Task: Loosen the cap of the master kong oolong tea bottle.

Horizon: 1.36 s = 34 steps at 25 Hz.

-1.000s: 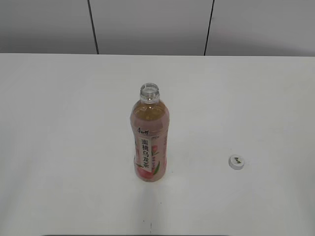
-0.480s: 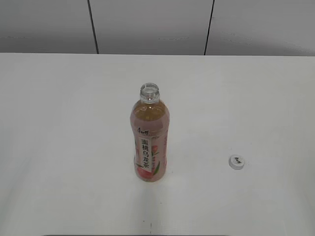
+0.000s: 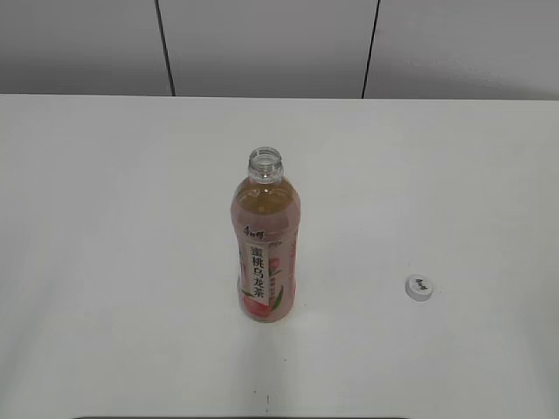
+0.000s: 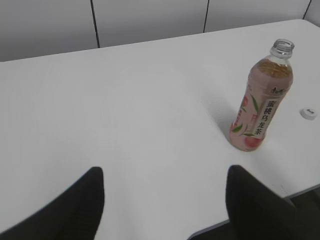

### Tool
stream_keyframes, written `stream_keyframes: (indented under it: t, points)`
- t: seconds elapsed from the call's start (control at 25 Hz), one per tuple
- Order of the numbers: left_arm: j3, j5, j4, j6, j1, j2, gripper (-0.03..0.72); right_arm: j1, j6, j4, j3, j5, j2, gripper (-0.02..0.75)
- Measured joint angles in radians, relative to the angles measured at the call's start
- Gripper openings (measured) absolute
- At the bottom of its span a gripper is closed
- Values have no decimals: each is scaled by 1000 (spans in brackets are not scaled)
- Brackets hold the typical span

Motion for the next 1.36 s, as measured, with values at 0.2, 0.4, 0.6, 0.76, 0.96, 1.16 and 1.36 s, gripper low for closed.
stream_keyframes:
  t: [0.2, 0.4, 0.6, 0.76, 0.96, 1.16, 1.36]
  points:
    - [0, 0, 0, 0, 72, 0, 459, -73, 0, 0, 0, 0, 0, 519]
    - [0, 0, 0, 0, 166, 0, 459, -233, 0, 0, 0, 0, 0, 519]
    - [0, 0, 0, 0, 198, 0, 459, -324, 0, 0, 0, 0, 0, 519]
    - [0, 0, 0, 0, 200, 0, 456, -330, 0, 1, 0, 0, 0, 519]
    - [0, 0, 0, 0, 200, 0, 449, -330, 0, 1, 0, 0, 0, 519]
    - [0, 0, 0, 0, 200, 0, 435, -330, 0, 1, 0, 0, 0, 519]
    - [0, 0, 0, 0, 200, 0, 416, -330, 0, 1, 0, 0, 0, 519]
